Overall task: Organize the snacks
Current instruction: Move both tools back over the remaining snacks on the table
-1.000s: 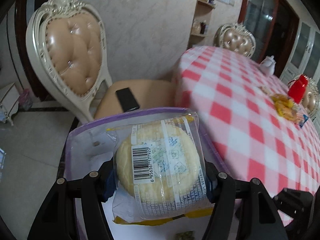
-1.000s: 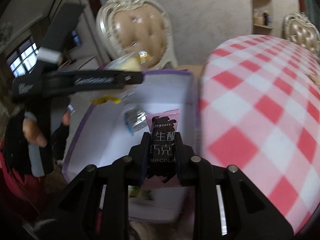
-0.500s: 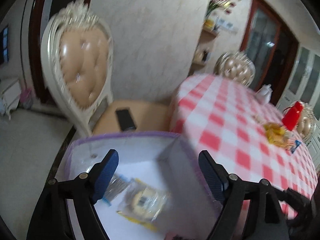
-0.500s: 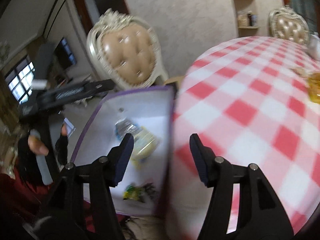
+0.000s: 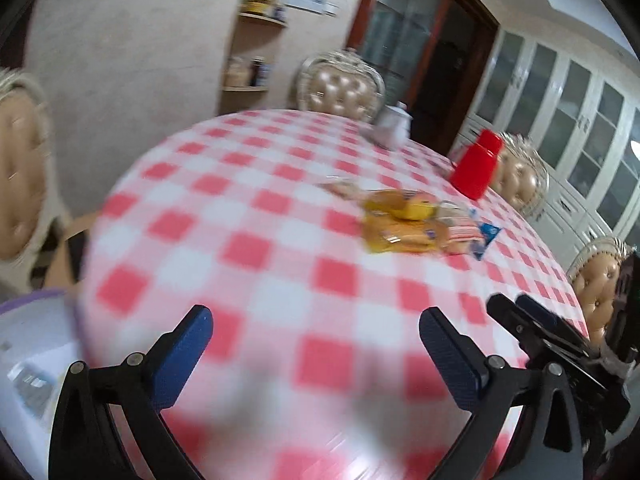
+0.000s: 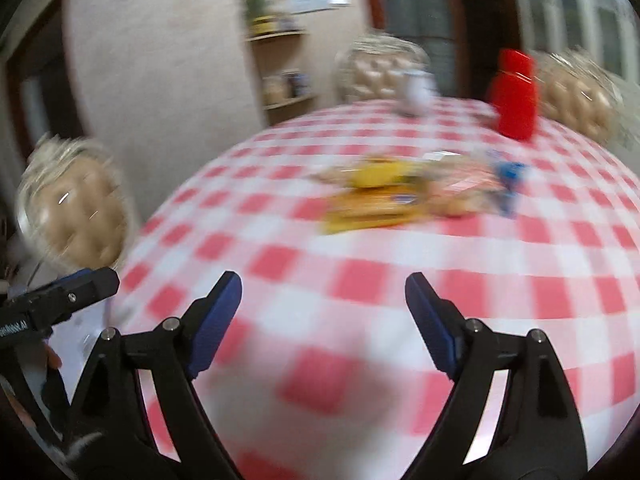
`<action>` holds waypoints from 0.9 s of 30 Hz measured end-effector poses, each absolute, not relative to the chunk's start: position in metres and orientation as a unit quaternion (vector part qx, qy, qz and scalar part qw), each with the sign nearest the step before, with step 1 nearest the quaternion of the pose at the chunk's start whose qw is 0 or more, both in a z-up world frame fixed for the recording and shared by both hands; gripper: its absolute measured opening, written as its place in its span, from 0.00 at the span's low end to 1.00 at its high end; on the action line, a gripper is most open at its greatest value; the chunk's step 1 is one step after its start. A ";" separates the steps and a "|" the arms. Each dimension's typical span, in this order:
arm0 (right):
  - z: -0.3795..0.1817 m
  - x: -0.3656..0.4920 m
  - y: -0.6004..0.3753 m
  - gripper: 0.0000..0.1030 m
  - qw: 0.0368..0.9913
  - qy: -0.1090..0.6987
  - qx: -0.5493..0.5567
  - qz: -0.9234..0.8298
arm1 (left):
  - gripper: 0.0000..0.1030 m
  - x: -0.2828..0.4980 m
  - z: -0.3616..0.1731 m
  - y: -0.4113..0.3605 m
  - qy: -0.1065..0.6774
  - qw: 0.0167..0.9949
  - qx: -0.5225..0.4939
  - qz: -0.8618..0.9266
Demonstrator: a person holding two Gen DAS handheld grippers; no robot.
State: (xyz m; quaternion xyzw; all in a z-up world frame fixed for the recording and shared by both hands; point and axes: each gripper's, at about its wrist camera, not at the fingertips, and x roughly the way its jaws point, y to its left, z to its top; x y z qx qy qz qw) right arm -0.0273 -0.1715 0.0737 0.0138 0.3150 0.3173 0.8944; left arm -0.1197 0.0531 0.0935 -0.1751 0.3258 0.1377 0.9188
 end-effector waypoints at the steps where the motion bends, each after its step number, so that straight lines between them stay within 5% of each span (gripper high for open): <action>1: 0.072 -0.014 -0.184 0.83 0.896 0.320 0.026 0.306 | 1.00 -0.100 0.091 0.044 0.326 0.920 -0.172 0.133; 16: 0.011 0.092 -0.290 0.83 0.866 0.418 0.188 0.203 | 1.00 0.103 0.044 0.023 0.348 0.920 -0.156 0.093; 23: 0.012 0.089 -0.265 0.83 0.871 0.410 0.153 0.223 | 1.00 0.168 0.066 0.029 0.339 0.917 -0.185 0.098; 27: 0.016 0.083 -0.251 0.83 0.878 0.398 0.122 0.235 | 1.00 0.211 0.046 0.036 0.413 0.890 -0.141 0.128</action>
